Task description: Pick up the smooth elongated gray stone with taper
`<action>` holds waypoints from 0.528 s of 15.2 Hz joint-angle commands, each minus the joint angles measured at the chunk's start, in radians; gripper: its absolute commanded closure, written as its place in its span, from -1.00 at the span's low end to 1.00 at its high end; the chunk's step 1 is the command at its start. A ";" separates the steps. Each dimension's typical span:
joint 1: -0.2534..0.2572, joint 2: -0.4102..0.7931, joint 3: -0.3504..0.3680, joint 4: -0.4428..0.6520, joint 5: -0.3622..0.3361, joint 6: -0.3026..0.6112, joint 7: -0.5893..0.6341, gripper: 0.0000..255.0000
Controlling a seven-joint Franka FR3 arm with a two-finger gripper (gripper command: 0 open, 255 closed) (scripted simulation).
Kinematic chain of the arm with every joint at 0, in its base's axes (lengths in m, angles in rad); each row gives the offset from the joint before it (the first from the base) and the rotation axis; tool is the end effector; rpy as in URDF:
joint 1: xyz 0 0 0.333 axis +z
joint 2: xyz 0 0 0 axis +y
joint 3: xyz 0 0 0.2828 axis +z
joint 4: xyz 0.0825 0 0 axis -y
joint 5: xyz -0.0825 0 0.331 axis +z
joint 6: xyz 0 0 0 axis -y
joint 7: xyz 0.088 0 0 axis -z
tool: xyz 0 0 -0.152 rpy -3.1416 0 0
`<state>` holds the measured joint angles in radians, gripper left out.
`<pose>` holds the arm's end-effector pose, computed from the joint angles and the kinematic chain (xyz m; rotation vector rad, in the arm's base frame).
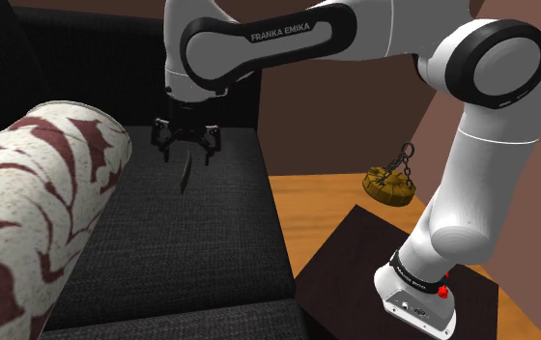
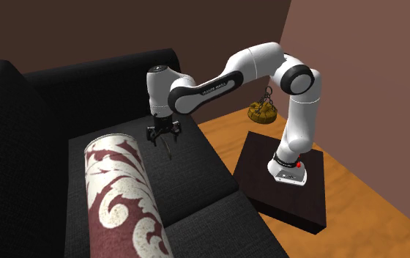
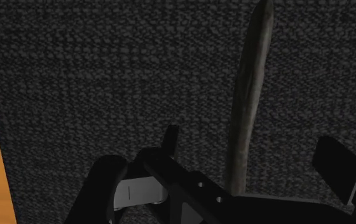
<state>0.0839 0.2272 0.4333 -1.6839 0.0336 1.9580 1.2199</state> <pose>0.5066 0.2762 0.4213 -2.8111 1.0700 0.0793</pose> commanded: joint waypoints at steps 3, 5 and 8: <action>0.002 0.010 -0.001 -0.036 -0.004 0.046 0.000 -1.00; 0.002 0.011 -0.001 -0.036 -0.004 0.047 0.000 1.00; 0.002 0.012 -0.001 -0.035 -0.004 0.047 0.000 1.00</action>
<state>0.0855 0.2394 0.4321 -1.7189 0.0292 2.0047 1.2197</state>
